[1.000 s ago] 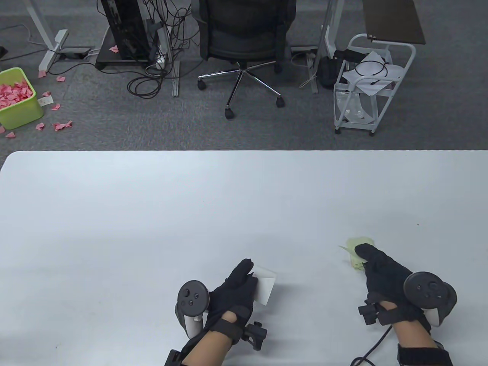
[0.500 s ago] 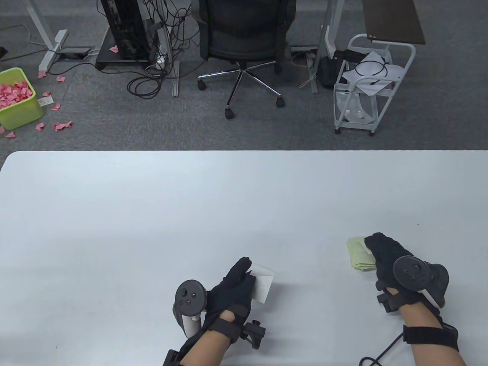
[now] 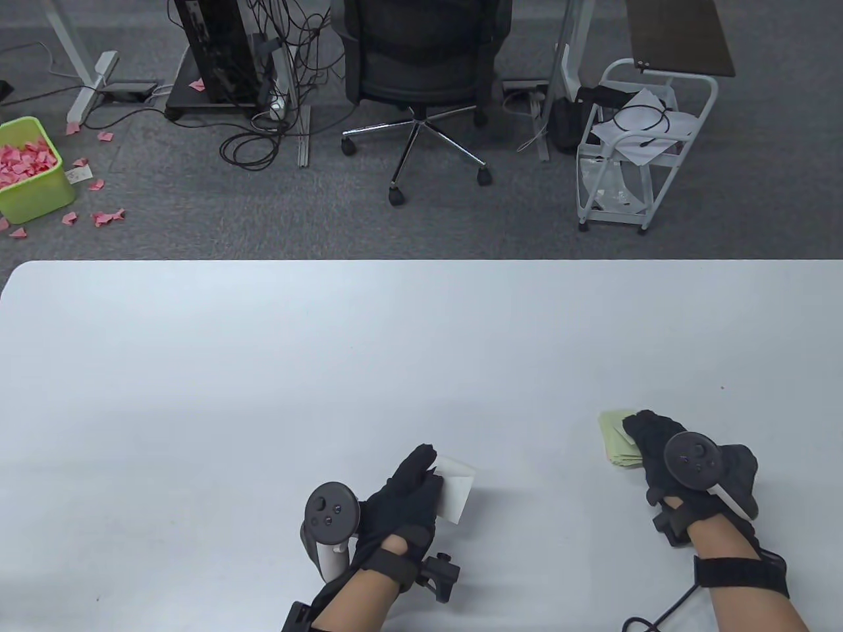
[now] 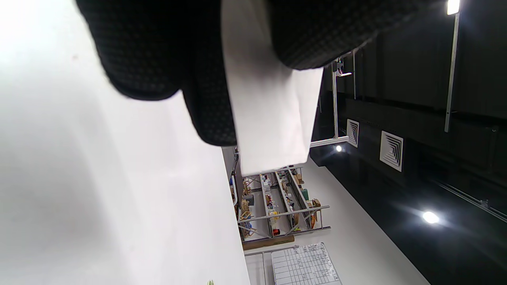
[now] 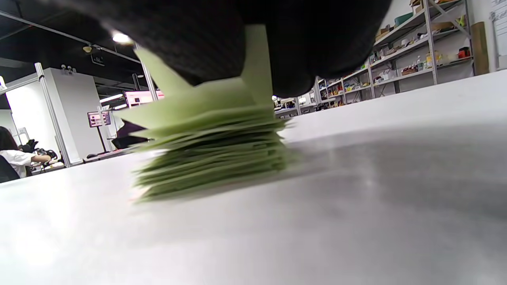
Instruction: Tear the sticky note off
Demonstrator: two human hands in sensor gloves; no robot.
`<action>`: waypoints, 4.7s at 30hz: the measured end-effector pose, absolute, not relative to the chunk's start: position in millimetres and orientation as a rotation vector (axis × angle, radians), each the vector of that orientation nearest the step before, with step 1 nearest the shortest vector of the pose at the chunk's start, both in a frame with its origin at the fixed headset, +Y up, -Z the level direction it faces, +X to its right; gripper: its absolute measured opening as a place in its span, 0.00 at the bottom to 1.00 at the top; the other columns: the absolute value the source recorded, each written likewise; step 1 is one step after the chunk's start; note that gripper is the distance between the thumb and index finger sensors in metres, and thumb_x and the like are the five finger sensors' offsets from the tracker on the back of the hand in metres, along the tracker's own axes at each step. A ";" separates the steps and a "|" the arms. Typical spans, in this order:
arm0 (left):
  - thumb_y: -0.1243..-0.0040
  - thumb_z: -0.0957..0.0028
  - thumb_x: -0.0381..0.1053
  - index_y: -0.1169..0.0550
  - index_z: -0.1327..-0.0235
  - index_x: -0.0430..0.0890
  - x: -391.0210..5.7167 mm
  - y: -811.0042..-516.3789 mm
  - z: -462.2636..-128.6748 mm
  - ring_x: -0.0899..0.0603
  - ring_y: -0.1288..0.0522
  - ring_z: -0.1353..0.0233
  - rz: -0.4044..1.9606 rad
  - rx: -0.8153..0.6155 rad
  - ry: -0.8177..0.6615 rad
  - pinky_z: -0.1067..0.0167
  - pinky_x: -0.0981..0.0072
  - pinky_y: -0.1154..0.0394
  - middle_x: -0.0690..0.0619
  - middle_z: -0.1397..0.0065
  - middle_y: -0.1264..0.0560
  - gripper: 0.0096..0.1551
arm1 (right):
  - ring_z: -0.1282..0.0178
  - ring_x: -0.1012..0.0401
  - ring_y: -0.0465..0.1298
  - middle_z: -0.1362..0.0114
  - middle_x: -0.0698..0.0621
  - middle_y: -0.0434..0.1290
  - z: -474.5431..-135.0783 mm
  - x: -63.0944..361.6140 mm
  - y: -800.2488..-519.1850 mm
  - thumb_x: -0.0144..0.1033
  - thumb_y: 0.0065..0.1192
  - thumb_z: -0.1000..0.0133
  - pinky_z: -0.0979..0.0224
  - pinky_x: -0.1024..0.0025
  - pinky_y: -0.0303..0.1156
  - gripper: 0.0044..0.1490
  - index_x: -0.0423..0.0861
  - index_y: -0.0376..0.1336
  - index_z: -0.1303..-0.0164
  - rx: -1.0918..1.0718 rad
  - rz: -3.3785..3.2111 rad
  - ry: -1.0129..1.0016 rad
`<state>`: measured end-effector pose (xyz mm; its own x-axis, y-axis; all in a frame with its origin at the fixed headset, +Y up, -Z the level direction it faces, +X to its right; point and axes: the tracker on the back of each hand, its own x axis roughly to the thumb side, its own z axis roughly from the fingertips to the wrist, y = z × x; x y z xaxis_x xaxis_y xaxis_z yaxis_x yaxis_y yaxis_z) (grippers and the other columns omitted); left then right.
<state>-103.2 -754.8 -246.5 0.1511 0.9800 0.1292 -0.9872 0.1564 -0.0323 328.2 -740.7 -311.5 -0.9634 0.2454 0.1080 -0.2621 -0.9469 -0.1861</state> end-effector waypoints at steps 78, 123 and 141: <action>0.37 0.39 0.44 0.29 0.25 0.31 -114.8 -751.3 -248.4 0.44 0.13 0.48 1.430 0.100 -0.115 0.48 0.50 0.18 0.44 0.38 0.18 0.32 | 0.18 0.53 0.24 0.21 0.59 0.21 -328.6 309.9 -774.9 0.75 0.44 0.53 0.17 0.49 0.32 0.56 0.62 0.26 0.29 0.020 2.882 0.528; 0.34 0.38 0.50 0.17 0.35 0.40 -102.0 -764.7 -261.4 0.42 0.15 0.51 1.001 -0.066 -0.057 0.49 0.46 0.20 0.48 0.44 0.17 0.23 | 0.19 0.48 0.60 0.19 0.53 0.57 -241.2 217.0 -717.8 0.64 0.62 0.51 0.22 0.50 0.59 0.42 0.56 0.57 0.29 0.714 2.723 -0.221; 0.39 0.36 0.63 0.40 0.15 0.31 -96.6 -740.0 -257.3 0.19 0.38 0.28 0.516 -0.046 -0.401 0.37 0.33 0.33 0.25 0.19 0.43 0.51 | 0.19 0.48 0.60 0.19 0.53 0.57 -239.6 217.2 -716.7 0.64 0.61 0.50 0.22 0.50 0.60 0.42 0.56 0.57 0.29 0.723 2.709 -0.213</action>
